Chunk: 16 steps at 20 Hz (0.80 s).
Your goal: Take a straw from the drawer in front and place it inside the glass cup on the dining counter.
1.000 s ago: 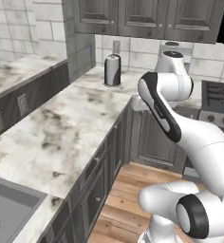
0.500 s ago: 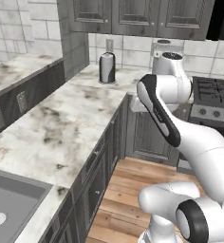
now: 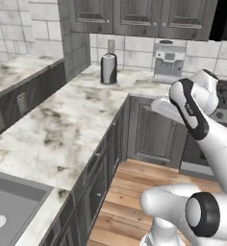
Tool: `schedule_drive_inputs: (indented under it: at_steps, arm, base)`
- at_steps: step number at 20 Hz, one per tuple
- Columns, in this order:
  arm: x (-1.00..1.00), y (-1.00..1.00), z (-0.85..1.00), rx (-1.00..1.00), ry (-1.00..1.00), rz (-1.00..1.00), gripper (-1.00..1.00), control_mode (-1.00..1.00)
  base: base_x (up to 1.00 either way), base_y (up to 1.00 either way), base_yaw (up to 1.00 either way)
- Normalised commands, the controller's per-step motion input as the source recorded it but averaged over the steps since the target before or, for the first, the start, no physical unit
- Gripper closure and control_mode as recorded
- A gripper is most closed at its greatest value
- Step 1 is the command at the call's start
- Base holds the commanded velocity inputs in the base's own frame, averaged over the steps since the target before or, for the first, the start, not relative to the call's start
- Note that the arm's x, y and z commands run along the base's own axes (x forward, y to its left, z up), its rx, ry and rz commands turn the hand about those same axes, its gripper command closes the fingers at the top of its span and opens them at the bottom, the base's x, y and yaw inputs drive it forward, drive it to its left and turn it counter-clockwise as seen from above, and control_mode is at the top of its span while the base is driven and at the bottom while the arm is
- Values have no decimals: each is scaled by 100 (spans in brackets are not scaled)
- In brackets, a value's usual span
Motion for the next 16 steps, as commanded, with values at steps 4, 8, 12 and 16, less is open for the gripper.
schedule_drive_inputs:
  at_steps: [4,8,12,16]
  arm:
    - [14,-74,-76,51,0,-4,-100,-100]
    - [21,-51,-78,48,0,-2,-100,-100]
    - [26,-13,-76,35,0,0,-100,-100]
    - [30,6,-59,19,-3,0,-100,-100]
  base:
    - [0,0,0]
    - [0,0,0]
    - [0,0,0]
    - [0,0,0]
